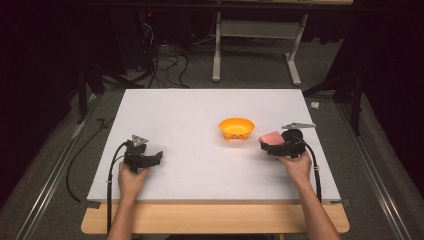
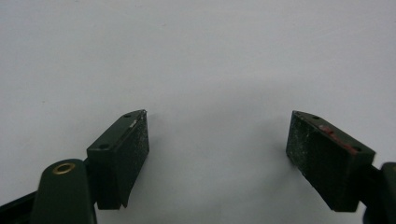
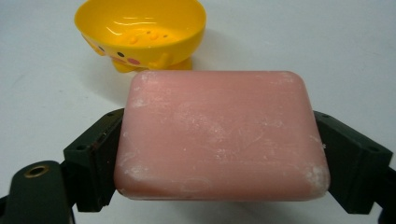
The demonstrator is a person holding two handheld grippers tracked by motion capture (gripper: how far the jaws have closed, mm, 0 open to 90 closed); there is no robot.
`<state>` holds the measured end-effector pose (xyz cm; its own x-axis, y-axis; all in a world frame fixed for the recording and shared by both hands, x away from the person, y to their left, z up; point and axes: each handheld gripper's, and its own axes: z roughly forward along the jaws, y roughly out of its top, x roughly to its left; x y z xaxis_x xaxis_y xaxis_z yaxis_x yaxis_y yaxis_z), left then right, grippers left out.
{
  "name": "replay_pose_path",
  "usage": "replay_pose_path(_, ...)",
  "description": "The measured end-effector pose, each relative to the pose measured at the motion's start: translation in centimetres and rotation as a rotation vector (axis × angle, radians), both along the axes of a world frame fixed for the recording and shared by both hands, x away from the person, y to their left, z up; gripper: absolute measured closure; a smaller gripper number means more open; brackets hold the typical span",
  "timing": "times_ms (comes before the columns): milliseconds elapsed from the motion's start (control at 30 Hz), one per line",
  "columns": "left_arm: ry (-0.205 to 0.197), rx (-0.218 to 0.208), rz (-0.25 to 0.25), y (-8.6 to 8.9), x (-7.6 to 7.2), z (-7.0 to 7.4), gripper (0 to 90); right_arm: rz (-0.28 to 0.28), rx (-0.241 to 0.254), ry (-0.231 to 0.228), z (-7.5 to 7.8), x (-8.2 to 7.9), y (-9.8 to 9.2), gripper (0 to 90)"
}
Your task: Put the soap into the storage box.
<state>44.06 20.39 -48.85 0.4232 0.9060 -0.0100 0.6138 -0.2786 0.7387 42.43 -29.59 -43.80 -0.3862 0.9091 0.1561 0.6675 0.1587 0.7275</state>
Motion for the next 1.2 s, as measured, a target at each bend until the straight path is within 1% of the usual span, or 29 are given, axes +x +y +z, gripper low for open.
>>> replay_pose_path(200,0.000,0.000,0.000,0.0,0.0,0.0,21.6,0.009,-0.004,-0.003,0.5,-0.1,0.4,13.6)
replay_pose_path(333,0.000,0.000,0.000,0.0,0.0,0.0,21.6,0.025,-0.020,-0.010,1.0,-0.1,0.7,13.6)
replay_pose_path(467,0.000,0.001,0.000,0.0,0.0,0.0,21.6,0.032,-0.014,-0.017,1.5,-0.2,1.0,13.6)
replay_pose_path(933,0.000,-0.001,0.000,0.0,0.0,0.0,21.6,0.058,-0.018,-0.026,2.7,-0.2,2.0,13.6)
replay_pose_path(1067,-0.001,-0.003,0.001,0.0,0.0,0.0,21.7,0.071,0.007,-0.025,3.1,-0.1,2.3,13.6)
replay_pose_path(1200,0.000,-0.003,0.001,0.0,0.0,0.0,21.7,0.076,0.019,-0.018,3.3,0.2,2.5,13.6)
